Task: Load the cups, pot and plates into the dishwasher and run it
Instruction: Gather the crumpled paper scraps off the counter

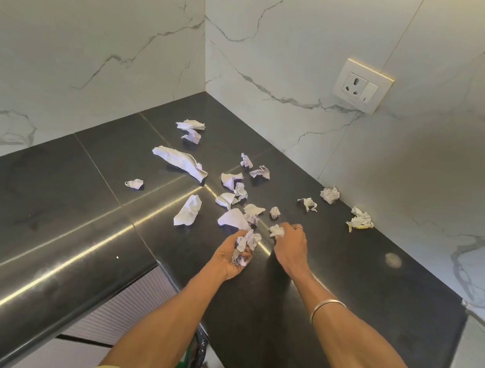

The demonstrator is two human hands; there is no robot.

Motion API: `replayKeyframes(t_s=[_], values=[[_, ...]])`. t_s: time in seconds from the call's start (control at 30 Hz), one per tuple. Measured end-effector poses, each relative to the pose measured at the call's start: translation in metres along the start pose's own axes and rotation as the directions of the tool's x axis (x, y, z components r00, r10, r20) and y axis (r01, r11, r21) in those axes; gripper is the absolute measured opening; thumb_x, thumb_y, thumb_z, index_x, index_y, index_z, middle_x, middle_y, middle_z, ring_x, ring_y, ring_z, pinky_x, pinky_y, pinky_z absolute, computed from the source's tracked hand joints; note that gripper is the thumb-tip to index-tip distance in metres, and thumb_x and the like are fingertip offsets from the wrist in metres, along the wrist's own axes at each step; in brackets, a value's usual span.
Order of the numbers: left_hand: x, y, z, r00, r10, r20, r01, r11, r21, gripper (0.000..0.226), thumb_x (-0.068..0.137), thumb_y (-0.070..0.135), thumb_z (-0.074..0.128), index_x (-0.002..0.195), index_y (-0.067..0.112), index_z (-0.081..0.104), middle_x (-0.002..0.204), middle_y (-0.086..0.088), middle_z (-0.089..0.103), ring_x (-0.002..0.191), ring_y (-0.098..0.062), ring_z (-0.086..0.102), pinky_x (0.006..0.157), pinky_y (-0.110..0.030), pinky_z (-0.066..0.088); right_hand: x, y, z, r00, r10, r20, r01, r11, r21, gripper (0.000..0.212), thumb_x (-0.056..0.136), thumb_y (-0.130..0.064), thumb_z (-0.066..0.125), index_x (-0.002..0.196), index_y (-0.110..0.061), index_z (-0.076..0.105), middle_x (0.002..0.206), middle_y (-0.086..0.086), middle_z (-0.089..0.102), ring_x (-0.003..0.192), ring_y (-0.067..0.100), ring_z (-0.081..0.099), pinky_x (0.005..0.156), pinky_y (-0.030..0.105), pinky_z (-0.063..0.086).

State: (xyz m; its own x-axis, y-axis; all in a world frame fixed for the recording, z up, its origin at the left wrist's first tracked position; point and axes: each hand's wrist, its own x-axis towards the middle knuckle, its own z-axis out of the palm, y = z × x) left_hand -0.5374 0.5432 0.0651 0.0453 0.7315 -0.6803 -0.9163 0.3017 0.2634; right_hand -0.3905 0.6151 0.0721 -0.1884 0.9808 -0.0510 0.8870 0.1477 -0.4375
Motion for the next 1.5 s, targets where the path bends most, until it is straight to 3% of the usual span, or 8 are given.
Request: replayKeyframes(t_s=[0.17,0.33,0.5,0.73,0.97,1.1,1.23,1.5], values=[[-0.001,0.0,0.0,1.0,-0.015,0.007,0.015,0.999,0.043,0.019,0.097,0.017,0.06,0.086,0.004,0.067,0.074,-0.011,0.065,0.038,-0.011,0.052,0.034,-0.018,0.042,-0.015,0.015,0.001,0.999,0.033,-0.042,-0.035,0.999,-0.025,0.03,0.078,0.015,0.047,0.093,-0.006,0.062,0.095,0.01,0.054,0.096,0.03,0.052,0.069,0.028,0.035],[-0.002,0.0,-0.001,0.999,-0.019,0.036,0.016,0.998,0.06,0.021,0.099,0.021,0.058,0.084,0.007,0.065,0.061,-0.006,0.062,0.036,-0.009,0.046,0.033,-0.015,0.037,-0.021,0.013,-0.019,0.932,0.363,0.018,-0.35,0.883,0.313,0.032,0.088,0.002,0.05,0.116,-0.008,0.062,0.113,0.013,0.065,0.106,0.034,0.058,0.08,0.031,0.04],[-0.011,-0.005,-0.008,0.998,-0.032,0.047,0.028,0.997,0.078,0.019,0.097,0.019,0.059,0.083,0.007,0.062,0.062,-0.007,0.062,0.035,-0.008,0.044,0.032,-0.015,0.036,-0.044,0.01,-0.023,0.908,0.42,-0.006,-0.379,0.825,0.42,0.019,0.095,-0.008,0.046,0.109,-0.01,0.059,0.104,0.006,0.061,0.094,0.025,0.054,0.076,0.029,0.035],[-0.044,-0.011,-0.04,1.0,0.02,0.019,-0.021,0.999,0.048,0.022,0.096,0.015,0.058,0.077,0.004,0.062,0.063,-0.008,0.059,0.033,-0.01,0.044,0.031,-0.017,0.037,-0.081,-0.027,-0.006,0.917,0.397,-0.044,-0.323,0.802,0.503,0.019,0.094,-0.017,0.05,0.087,-0.008,0.065,0.085,0.005,0.068,0.081,0.025,0.06,0.066,0.029,0.036],[-0.091,-0.022,-0.083,0.988,0.149,-0.027,-0.148,0.988,0.041,0.019,0.093,0.015,0.057,0.078,0.005,0.059,0.06,-0.005,0.06,0.032,-0.008,0.041,0.031,-0.016,0.034,-0.136,-0.073,0.028,0.946,0.296,0.134,-0.309,0.69,0.655,0.02,0.087,-0.018,0.056,0.081,-0.009,0.072,0.075,0.006,0.072,0.068,0.018,0.064,0.055,0.022,0.043],[-0.12,-0.035,-0.117,0.976,0.206,-0.074,-0.21,0.976,-0.06,0.018,0.092,0.015,0.056,0.081,0.002,0.061,0.063,-0.009,0.064,0.032,-0.01,0.044,0.03,-0.017,0.035,-0.176,-0.09,0.041,0.974,0.146,0.175,-0.227,0.652,0.723,0.024,0.087,-0.013,0.054,0.096,-0.022,0.074,0.085,-0.006,0.073,0.077,0.009,0.07,0.065,0.02,0.054],[-0.145,-0.052,-0.163,0.962,0.229,-0.147,-0.244,0.965,-0.097,0.021,0.093,0.019,0.057,0.078,0.005,0.061,0.056,-0.006,0.058,0.034,-0.01,0.045,0.033,-0.019,0.04,-0.212,-0.107,0.049,0.968,0.044,0.245,-0.206,0.694,0.69,0.034,0.079,-0.006,0.053,0.087,-0.026,0.079,0.086,-0.012,0.074,0.081,0.002,0.066,0.07,0.011,0.049],[-0.175,-0.047,-0.2,0.942,0.251,-0.223,-0.276,0.957,-0.087,0.022,0.095,0.016,0.054,0.078,0.002,0.061,0.054,-0.006,0.056,0.031,-0.009,0.043,0.03,-0.017,0.037,-0.255,-0.126,0.076,0.946,0.02,0.324,-0.241,0.714,0.658,0.035,0.077,-0.018,0.048,0.098,-0.02,0.077,0.098,0.0,0.074,0.091,0.017,0.066,0.082,0.031,0.054]])
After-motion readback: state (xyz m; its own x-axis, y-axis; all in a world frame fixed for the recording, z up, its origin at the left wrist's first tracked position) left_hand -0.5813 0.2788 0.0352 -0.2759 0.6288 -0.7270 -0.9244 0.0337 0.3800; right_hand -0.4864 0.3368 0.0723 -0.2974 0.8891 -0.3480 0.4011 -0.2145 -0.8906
